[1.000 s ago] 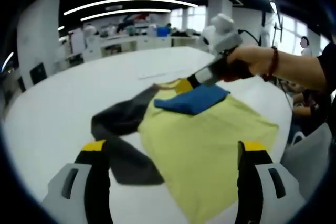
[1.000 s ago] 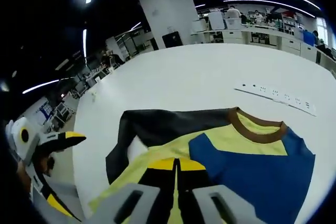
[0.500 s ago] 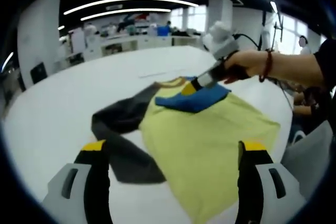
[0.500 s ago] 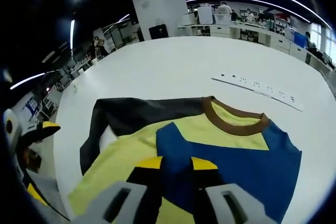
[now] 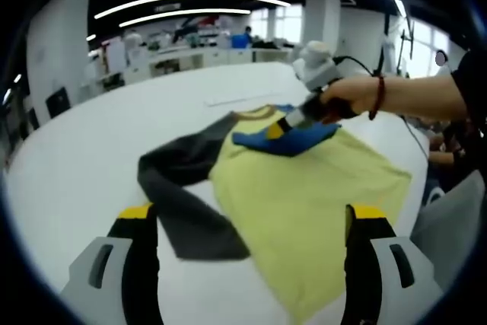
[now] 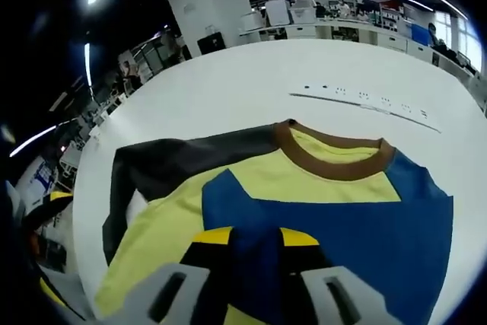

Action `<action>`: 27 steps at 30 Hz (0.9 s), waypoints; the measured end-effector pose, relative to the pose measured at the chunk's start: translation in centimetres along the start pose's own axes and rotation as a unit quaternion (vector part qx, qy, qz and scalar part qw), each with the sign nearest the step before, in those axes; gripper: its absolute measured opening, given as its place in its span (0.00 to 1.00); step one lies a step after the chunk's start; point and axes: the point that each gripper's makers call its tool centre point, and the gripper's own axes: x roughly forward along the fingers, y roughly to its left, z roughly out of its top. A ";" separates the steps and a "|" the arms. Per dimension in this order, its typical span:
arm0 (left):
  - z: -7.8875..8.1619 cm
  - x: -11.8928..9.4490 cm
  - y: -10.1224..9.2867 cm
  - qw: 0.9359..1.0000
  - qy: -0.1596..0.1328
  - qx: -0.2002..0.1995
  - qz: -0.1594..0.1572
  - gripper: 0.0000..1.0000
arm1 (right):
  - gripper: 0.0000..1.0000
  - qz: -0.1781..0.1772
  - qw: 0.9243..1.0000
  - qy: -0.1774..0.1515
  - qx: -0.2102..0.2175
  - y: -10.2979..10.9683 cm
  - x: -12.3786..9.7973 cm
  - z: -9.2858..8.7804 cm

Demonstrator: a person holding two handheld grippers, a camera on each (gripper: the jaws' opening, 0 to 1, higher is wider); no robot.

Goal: Fold the garment on the visible template until the final outline fits inside the template.

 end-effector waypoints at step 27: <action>0.9 -1.4 0.6 1.000 -0.015 0.001 0.022 0.99 | 0.01 0.092 0.995 -0.023 -0.018 8.0 -2.4 0.0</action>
